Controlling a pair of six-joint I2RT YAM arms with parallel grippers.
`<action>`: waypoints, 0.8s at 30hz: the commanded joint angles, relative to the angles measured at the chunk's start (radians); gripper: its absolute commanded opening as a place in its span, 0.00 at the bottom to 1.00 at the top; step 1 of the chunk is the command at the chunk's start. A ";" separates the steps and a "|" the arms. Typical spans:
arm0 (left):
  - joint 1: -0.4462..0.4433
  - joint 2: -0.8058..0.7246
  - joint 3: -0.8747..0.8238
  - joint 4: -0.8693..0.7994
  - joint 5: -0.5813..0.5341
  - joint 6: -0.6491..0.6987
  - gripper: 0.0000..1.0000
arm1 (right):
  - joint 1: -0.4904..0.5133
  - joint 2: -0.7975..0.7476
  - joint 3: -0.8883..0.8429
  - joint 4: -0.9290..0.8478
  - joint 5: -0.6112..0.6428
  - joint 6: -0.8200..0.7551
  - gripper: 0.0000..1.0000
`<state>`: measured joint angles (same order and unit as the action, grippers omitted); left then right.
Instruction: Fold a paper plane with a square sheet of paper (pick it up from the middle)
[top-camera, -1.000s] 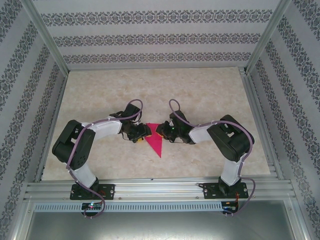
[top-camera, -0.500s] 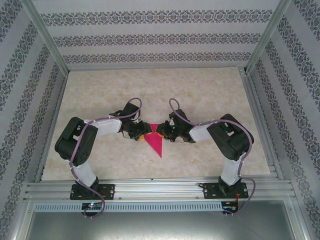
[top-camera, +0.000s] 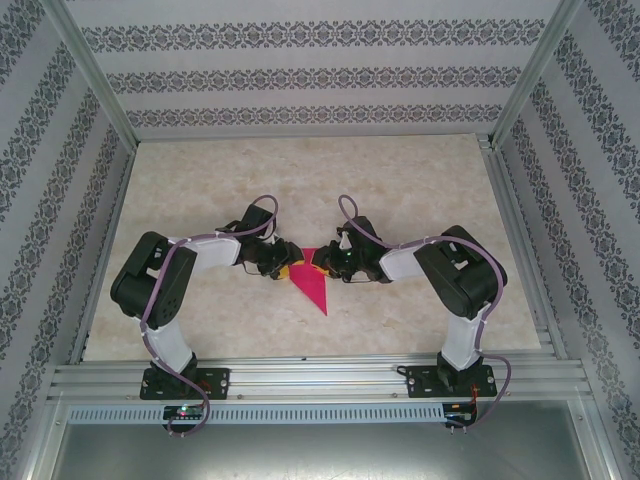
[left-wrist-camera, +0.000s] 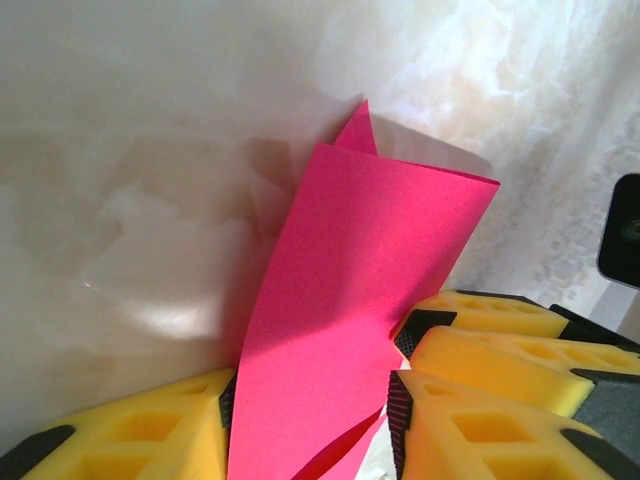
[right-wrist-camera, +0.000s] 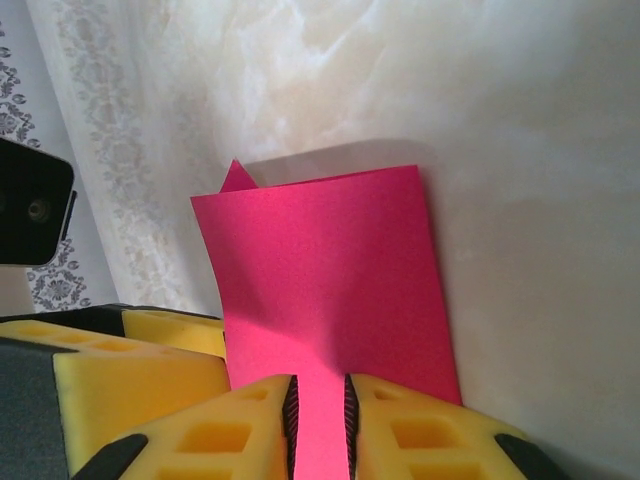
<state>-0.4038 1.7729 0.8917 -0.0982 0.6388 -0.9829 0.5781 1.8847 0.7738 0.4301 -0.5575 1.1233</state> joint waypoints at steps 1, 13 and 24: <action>0.008 0.029 -0.009 0.106 0.028 -0.039 0.42 | -0.010 0.110 -0.015 -0.105 0.103 -0.057 0.24; 0.010 0.025 -0.022 0.116 0.036 -0.043 0.22 | -0.024 0.064 0.024 -0.125 0.046 -0.117 0.29; 0.011 -0.019 -0.015 0.098 0.019 -0.054 0.04 | -0.020 -0.324 -0.021 -0.398 0.273 -0.317 0.44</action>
<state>-0.4034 1.7908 0.8791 -0.0109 0.6586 -1.0294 0.5518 1.6855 0.7746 0.1707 -0.4374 0.9264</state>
